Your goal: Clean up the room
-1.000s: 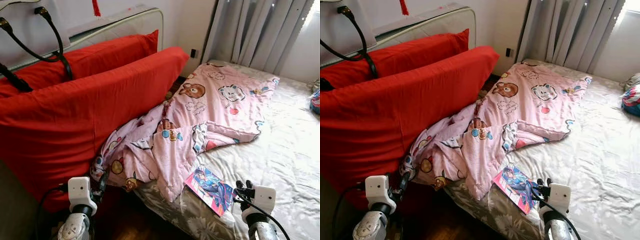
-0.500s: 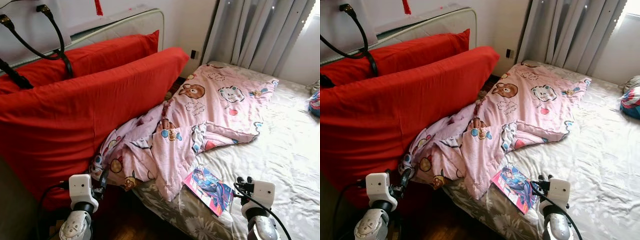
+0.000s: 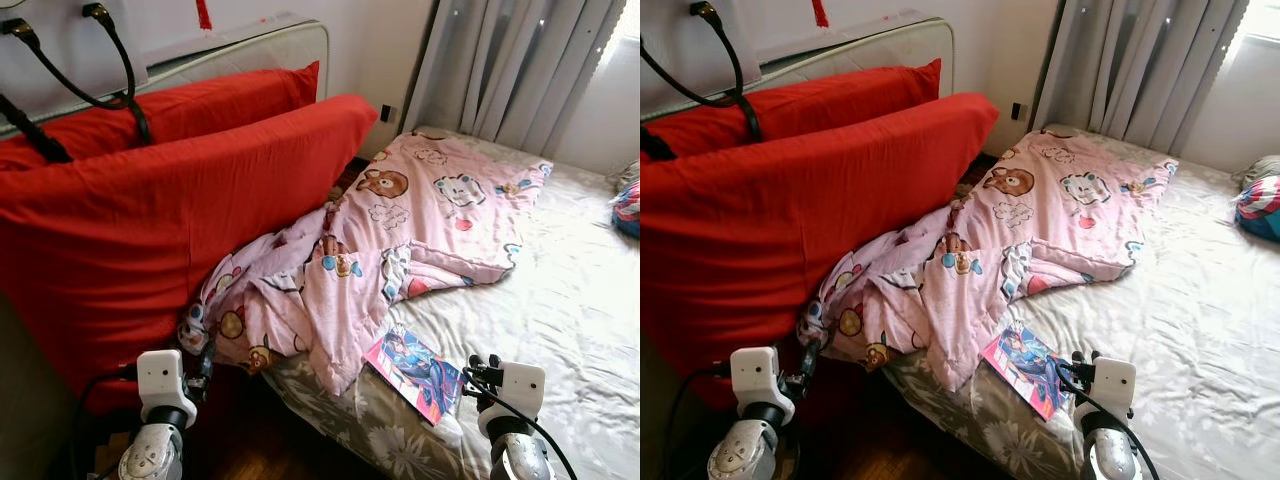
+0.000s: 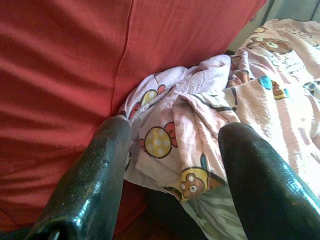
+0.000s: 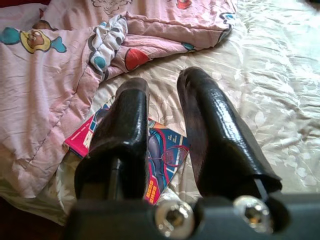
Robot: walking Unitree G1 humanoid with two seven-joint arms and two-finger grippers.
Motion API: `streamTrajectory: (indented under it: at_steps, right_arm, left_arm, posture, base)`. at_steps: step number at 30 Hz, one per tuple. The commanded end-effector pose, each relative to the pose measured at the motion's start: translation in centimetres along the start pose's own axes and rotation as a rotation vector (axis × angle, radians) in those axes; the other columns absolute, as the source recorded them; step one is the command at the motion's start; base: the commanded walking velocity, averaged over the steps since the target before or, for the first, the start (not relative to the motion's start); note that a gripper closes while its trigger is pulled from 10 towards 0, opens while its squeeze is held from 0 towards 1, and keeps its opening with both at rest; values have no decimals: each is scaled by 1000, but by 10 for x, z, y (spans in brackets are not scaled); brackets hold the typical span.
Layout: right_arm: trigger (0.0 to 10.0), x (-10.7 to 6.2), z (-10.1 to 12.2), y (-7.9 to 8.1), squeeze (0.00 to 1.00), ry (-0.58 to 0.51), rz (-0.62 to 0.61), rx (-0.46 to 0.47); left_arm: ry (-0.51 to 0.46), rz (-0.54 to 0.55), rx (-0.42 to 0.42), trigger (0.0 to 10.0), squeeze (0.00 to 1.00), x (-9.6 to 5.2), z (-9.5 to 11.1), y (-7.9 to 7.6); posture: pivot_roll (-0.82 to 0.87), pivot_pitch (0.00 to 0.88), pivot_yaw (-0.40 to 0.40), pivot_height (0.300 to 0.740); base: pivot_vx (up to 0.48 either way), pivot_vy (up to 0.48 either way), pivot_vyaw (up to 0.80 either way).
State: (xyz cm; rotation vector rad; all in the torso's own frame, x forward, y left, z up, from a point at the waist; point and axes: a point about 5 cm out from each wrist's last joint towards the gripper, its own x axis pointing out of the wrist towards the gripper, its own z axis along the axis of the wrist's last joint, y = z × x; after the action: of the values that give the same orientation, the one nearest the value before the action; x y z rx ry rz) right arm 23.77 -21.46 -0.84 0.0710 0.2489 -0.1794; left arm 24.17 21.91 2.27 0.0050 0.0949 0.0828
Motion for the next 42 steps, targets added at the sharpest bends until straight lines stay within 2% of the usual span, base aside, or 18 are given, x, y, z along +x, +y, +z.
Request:
streamTrajectory:
  at_steps: [1, 14, 15, 16, 17, 27, 29, 42]
  right_arm:
    - [10000, 2, 2, 1, 1000, 2, 11, 15]
    - [10000, 2, -3, 4, 1000, 31, 29, 24]
    - [10000, 2, -3, 5, 827, 37, 33, 14]
    - [10000, 3, -3, 5, 827, 40, 34, 10]
    - [10000, 3, -3, 6, 0, 41, 37, 8]
    - [10000, 6, -2, 10, 0, 58, 58, -27]
    - [10000, 6, -4, 11, 0, 68, 66, -41]
    - [10000, 5, -6, 18, 0, 66, 78, -19]
  left_arm:
    - [8, 5, -6, 10000, 0, 0, 0, 1]
    - [32, -2, -19, 10000, 0, -2, -2, -4]
    - [34, -6, -22, 10000, 0, -2, -2, -6]
    - [34, -7, -22, 10000, 0, -1, -2, -6]
    - [35, -9, -23, 10000, 0, -1, -2, -7]
    - [50, -23, -47, 10000, 0, 1, -4, -9]
    - [48, -42, -44, 10000, 0, 5, -2, -11]
    - [92, -73, -81, 10000, 0, 9, -7, -15]
  posture:
    - [18, 0, -81, 675]
    - [12, 0, -80, 675]
    - [8, 0, -78, 675]
    - [8, 0, -78, 675]
    - [8, 0, -78, 675]
    - [3, 0, -81, 675]
    - [1, 0, -84, 660]
    - [-9, 6, -67, 655]
  base:
    - [0, 0, 0]
    - [0, 0, 0]
    - [0, 0, 0]
    - [0, 0, 0]
    - [0, 0, 0]
    - [0, 0, 0]
    - [0, 0, 0]
    - [0, 0, 0]
